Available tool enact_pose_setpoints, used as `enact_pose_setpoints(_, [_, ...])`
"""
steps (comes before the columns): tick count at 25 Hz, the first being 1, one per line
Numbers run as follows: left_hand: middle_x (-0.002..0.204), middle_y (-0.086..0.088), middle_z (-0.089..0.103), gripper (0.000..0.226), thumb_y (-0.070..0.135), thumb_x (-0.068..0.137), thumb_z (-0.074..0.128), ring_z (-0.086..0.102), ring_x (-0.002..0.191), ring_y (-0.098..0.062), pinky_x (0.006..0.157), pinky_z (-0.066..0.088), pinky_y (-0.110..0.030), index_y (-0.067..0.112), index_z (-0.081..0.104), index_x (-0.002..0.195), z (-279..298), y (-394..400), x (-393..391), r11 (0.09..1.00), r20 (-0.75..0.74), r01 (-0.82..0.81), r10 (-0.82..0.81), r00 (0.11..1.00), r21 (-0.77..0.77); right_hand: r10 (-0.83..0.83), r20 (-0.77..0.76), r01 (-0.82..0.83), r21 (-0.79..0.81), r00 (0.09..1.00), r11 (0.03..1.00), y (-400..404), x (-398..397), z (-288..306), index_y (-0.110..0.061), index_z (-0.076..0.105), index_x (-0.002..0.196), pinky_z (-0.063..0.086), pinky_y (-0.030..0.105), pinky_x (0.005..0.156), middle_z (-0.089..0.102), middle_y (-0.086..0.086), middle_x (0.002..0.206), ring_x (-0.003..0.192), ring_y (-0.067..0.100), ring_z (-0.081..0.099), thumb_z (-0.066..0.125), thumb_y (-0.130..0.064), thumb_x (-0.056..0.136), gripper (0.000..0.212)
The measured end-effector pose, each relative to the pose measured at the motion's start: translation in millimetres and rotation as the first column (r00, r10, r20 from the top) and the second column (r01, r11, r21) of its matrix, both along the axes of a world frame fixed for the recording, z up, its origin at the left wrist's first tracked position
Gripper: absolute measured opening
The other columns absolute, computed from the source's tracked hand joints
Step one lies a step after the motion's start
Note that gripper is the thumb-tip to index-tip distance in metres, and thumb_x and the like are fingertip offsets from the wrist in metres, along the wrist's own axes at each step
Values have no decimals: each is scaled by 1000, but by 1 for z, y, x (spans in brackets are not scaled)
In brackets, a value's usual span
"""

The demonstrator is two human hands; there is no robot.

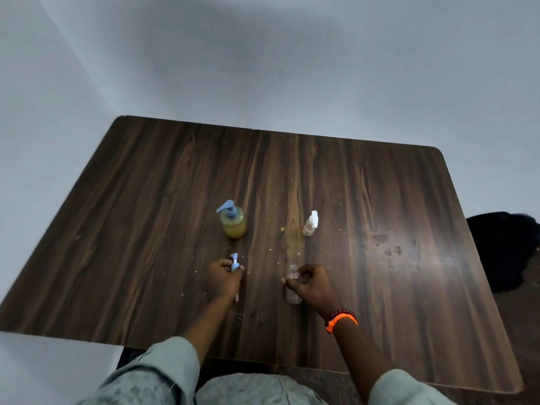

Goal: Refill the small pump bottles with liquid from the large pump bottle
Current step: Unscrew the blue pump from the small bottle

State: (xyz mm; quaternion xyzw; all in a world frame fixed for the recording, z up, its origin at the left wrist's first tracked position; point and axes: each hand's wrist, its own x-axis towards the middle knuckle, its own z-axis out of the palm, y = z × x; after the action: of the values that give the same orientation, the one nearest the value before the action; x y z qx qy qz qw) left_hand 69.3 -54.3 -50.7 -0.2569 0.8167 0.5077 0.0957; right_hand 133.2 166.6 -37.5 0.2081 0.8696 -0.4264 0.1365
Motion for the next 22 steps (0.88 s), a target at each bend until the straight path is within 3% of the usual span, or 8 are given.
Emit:
enact_pose_setpoints(2, [74,-8,73,14,5,77,85,69,73,-24,71,49,-30,13,74,78,4,-27,1,996,-6,21,-22,1000,-82,18,-4,-18,-7,1000,1000,-6,-7,1,-13,70,105,54,30,64,71,2,81,75,16,69,87,-50,80,47])
enact_pose_setpoints(5, [69,3,67,24,8,75,89,65,68,-16,70,46,-27,20,68,78,13,-37,-3,987,-27,102,-106,994,-124,53,-23,-53,6,998,999,-23,-19,6,-15,70,105,50,27,65,72,3,86,80,16,69,88,-50,78,47])
enact_pose_setpoints(8, [61,-5,60,31,7,70,92,55,61,-17,66,48,-36,14,62,76,17,-10,-3,976,-22,197,-200,980,-96,83,-51,-81,43,995,996,-34,-26,10,-17,71,100,44,23,62,70,-1,84,79,15,66,88,-52,76,45])
enact_pose_setpoints(11, [70,-10,68,31,12,70,93,65,69,-27,71,54,-39,14,63,74,12,13,0,956,-27,265,-270,962,-128,94,-40,-91,69,995,993,-33,-28,13,-17,71,100,40,19,57,69,0,87,82,15,65,88,-51,76,45])
enact_pose_setpoints(15, [69,-11,69,30,14,66,96,67,69,-29,65,52,-35,2,70,77,3,19,2,951,-46,274,-284,958,-144,84,-18,-83,34,996,996,-26,-24,14,-14,69,112,52,22,67,69,0,97,87,14,66,88,-50,78,53])
enact_pose_setpoints(18, [74,-3,60,41,18,67,97,58,71,-19,68,45,-31,3,69,92,8,12,1,959,-3,275,-276,961,-71,52,-38,-51,24,998,998,-24,-22,16,-13,70,112,57,30,76,72,1,99,90,15,67,86,-54,78,55])
enact_pose_setpoints(20, [79,-6,63,39,20,76,92,59,74,-17,69,46,-31,6,69,104,15,-1,2,967,1,244,-244,970,-70,14,-82,-14,6,996,1000,-25,-22,18,-12,74,105,57,31,71,73,2,89,83,14,68,85,-55,78,52])
enact_pose_setpoints(22, [83,-5,68,28,14,86,81,62,71,-9,66,48,-27,10,70,111,26,-15,7,973,-85,215,-222,971,-85,-16,-126,13,-27,992,1000,-35,-25,23,-14,75,96,53,23,63,73,0,81,75,10,68,86,-55,77,46])
